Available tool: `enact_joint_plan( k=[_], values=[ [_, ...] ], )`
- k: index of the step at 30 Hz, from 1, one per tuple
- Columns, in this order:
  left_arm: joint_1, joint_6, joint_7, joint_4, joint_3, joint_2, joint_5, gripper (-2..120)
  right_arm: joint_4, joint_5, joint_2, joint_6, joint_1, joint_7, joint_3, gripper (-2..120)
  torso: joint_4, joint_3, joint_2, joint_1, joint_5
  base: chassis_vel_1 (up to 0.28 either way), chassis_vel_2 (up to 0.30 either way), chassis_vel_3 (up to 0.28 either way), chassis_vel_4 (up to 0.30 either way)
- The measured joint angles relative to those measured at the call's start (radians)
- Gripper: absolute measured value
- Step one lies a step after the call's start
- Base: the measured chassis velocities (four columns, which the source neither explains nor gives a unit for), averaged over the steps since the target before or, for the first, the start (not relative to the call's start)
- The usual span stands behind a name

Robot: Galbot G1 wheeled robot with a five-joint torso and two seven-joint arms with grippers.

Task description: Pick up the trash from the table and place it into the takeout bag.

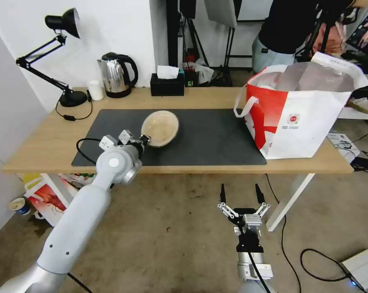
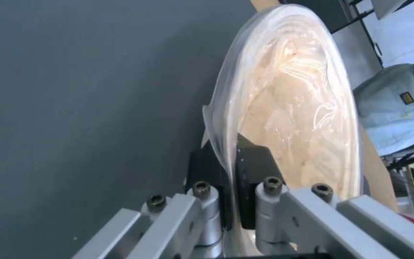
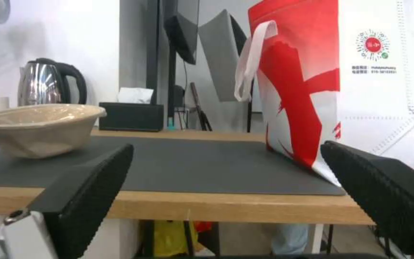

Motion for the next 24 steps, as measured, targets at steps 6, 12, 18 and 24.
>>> enact_joint_plan(
  k=[6, 12, 18, 24],
  values=[
    [-0.001, -0.001, 0.001, 0.002, 0.002, -0.003, 0.005, 1, 0.000, 0.000, 0.000, 0.000, 0.000, 0.000, 0.000, 100, 0.0000, 0.000, 0.000, 0.000, 0.0000, 0.000, 0.000, 0.000, 0.000],
    [-0.001, -0.001, 0.002, 0.001, 0.004, -0.003, 0.008, 1, 0.000, 0.000, 0.000, 0.000, 0.000, 0.000, 0.000, 100, 0.0000, 0.000, 0.000, 0.000, -0.0001, 0.000, 0.000, 0.000, 0.000],
    [-0.003, -0.005, 0.002, -0.030, -0.003, 0.009, -0.002, 1, 0.000, 0.000, 0.000, 0.000, 0.000, 0.000, 0.000, 100, -0.0001, 0.000, 0.000, 0.000, -0.0001, 0.000, 0.000, 0.000, 0.000],
    [-0.012, -0.016, -0.006, -0.067, -0.011, 0.029, -0.024, 1, 0.000, 0.000, 0.000, 0.000, 0.000, 0.000, 0.000, 100, -0.0001, 0.000, 0.000, 0.000, 0.0000, 0.000, 0.000, 0.000, 0.000]
  ],
)
